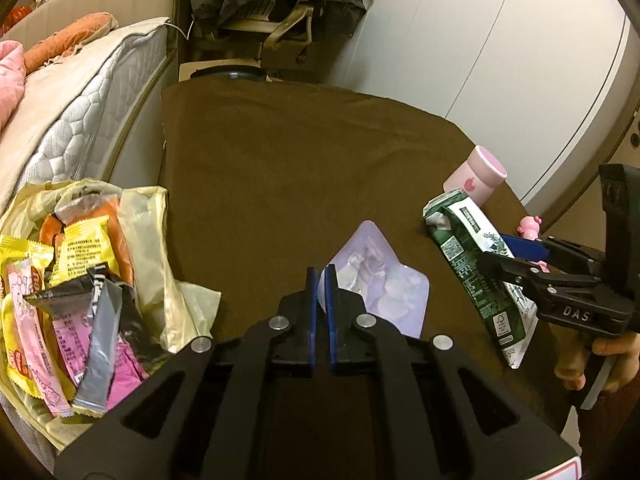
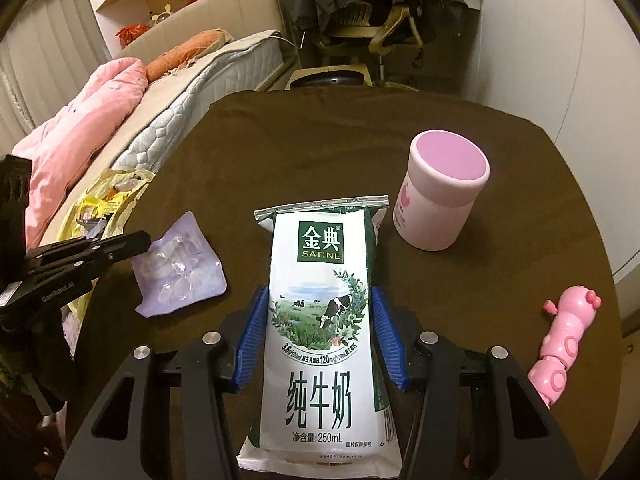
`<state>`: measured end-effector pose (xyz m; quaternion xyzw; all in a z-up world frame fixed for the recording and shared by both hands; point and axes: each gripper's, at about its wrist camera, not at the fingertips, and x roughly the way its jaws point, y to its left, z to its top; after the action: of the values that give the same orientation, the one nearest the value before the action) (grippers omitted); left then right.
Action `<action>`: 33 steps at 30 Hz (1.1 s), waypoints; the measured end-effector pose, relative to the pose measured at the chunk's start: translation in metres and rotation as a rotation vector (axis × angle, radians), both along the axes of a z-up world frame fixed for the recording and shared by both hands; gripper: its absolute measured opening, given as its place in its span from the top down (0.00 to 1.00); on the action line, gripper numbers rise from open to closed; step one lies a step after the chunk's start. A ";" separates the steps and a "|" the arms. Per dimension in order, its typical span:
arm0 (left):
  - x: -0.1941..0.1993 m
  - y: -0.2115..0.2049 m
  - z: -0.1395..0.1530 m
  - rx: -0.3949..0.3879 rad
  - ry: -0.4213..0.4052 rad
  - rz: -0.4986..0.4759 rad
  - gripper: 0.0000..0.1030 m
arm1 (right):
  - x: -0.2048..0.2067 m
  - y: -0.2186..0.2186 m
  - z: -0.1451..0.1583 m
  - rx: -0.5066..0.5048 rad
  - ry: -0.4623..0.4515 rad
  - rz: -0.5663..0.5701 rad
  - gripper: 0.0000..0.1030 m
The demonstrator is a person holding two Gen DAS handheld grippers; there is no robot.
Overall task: Collect trash
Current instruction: 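Grasp the purple blister wrapper with the left gripper, then carry the milk carton and purple wrapper over the yellow bag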
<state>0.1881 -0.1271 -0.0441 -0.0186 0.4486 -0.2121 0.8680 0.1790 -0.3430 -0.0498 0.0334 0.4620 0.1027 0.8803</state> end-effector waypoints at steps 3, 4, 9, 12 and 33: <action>-0.004 -0.003 -0.002 0.003 0.006 -0.008 0.90 | -0.003 -0.001 0.001 -0.006 -0.007 -0.001 0.54; -0.005 -0.004 -0.003 0.004 0.007 -0.013 0.88 | -0.004 -0.002 0.002 -0.006 -0.010 -0.002 0.54; -0.014 -0.013 -0.007 0.031 0.011 -0.051 0.76 | -0.010 -0.008 0.001 -0.018 -0.015 -0.006 0.54; -0.018 -0.017 -0.007 0.045 0.007 -0.052 0.76 | -0.014 -0.012 -0.001 -0.023 -0.017 -0.009 0.54; -0.059 0.068 0.075 -0.033 -0.179 0.130 0.99 | -0.041 0.036 0.085 0.000 -0.224 0.044 0.54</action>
<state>0.1291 -0.0591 0.0310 -0.0429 0.3633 -0.1637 0.9162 0.1384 -0.3067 0.0353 0.0116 0.3615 0.1250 0.9239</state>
